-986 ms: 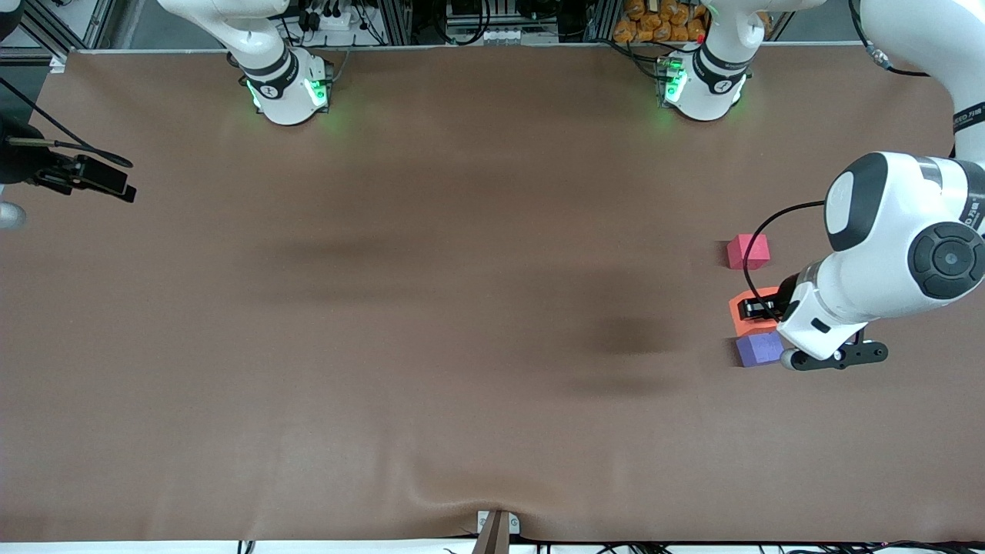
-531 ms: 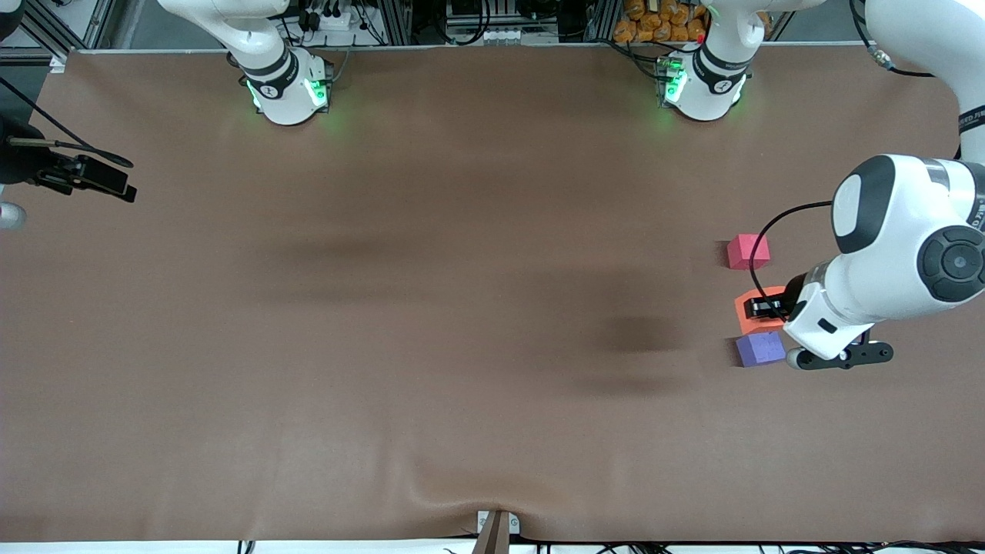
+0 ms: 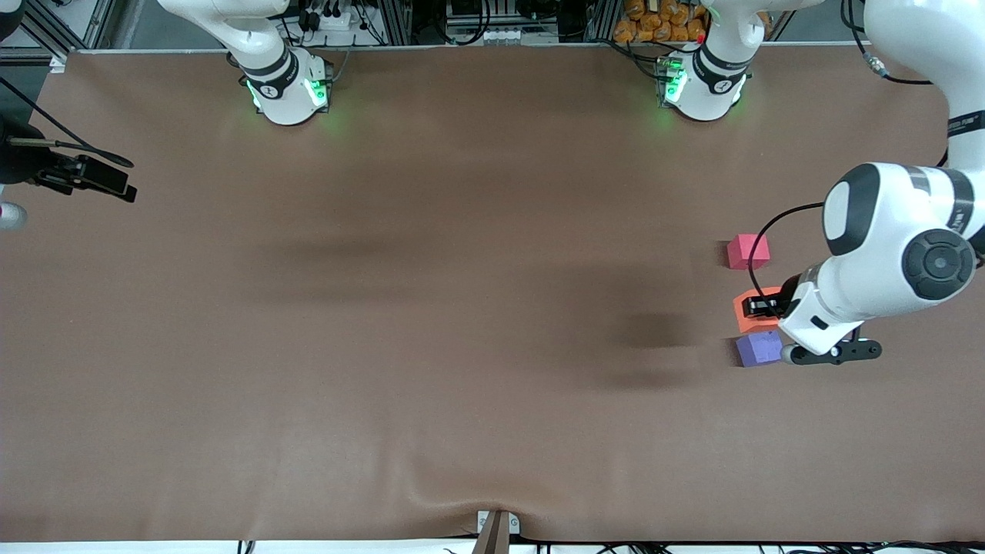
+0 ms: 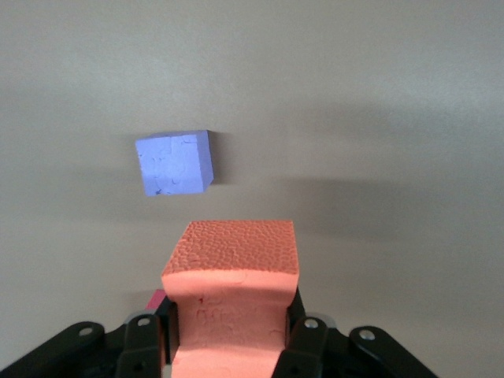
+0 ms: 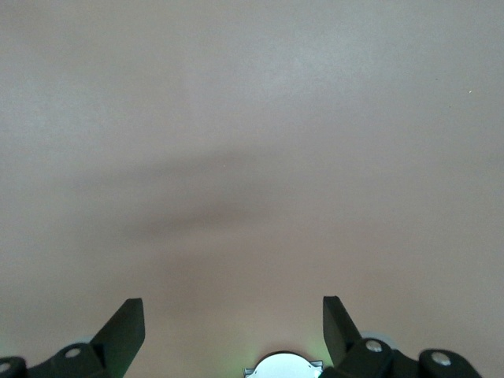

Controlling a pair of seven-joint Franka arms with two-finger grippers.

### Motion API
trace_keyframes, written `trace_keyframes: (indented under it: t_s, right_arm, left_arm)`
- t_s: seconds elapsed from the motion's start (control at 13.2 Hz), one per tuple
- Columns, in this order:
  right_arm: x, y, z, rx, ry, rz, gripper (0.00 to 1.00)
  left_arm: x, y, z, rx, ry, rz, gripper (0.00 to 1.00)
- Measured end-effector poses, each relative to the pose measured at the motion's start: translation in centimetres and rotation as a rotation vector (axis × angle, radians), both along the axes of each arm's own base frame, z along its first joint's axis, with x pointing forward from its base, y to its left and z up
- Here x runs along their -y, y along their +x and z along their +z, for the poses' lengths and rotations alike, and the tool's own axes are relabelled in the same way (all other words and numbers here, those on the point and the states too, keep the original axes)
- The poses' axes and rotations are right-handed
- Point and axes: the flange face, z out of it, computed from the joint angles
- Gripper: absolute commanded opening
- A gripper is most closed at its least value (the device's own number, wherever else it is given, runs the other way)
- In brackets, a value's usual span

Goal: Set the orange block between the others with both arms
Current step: 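Lower the orange cube between the pink and purple cubes with the left gripper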

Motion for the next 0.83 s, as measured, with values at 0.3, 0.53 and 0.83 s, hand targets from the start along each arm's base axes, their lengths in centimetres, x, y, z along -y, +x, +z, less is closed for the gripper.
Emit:
trace_keyframes:
  t_s: [0.3,0.53,0.83]
  right_arm:
    - [-0.1,0.0,0.0,-0.001,0.0,0.003,1.0]
    - [-0.2,0.0,0.0,-0.001,0.0,0.003,1.0]
    - [-0.2,0.0,0.0,-0.001,0.0,0.004,1.0]
  left_arm:
    - [-2.0,-1.1,-4.3,0.017,-0.012,-0.027,0.08]
    - [-4.7,-2.1,-6.2,-0.009,-0.019,-0.053,0.08]
    - [-6.9,-3.7,-8.8,-0.042,-0.022,-0.036,0.08]
